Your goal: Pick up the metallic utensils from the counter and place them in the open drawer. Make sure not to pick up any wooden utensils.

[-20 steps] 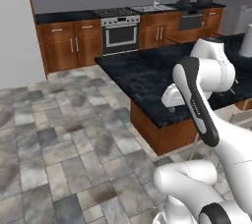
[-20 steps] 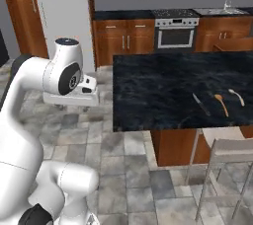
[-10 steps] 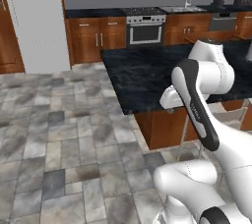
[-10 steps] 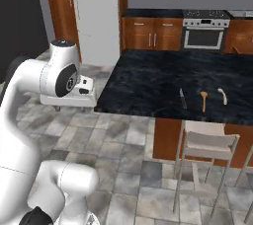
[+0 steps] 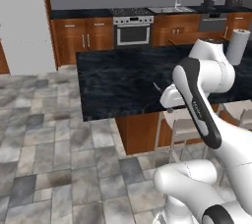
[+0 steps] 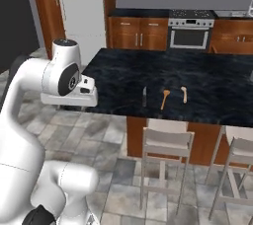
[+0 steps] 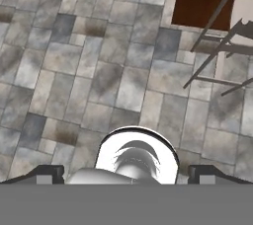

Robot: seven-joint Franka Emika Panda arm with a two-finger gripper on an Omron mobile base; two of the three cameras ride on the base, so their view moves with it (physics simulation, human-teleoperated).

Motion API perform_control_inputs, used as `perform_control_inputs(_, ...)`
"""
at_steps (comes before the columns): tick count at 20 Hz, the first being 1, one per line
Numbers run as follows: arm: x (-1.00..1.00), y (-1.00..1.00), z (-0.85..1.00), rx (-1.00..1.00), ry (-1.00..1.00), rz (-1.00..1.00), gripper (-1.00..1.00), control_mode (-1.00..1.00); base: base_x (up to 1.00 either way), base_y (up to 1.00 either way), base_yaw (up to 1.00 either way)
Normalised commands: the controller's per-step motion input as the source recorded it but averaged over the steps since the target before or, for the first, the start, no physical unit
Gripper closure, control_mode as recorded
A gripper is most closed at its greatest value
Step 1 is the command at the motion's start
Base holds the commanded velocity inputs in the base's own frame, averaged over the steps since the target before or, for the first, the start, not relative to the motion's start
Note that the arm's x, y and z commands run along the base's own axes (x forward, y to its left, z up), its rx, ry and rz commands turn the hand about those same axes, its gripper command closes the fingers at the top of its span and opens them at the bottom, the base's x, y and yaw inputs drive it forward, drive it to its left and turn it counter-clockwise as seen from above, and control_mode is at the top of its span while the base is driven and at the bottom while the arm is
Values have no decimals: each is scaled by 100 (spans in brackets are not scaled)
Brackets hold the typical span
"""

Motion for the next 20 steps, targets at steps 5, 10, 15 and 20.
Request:
perform_control_inputs(5, 0, 0, 0, 0, 0, 0, -100, 100, 42, 1, 0)
perform_control_inputs(10, 0, 0, 0, 0, 0, 0, -100, 100, 78, 7, -2)
perform_control_inputs(15, 0, 0, 0, 0, 0, 0, -100, 100, 39, -54, 0)
perform_control_inputs(20, 0, 0, 0, 0, 0, 0, -100, 100, -3, -80, 16)
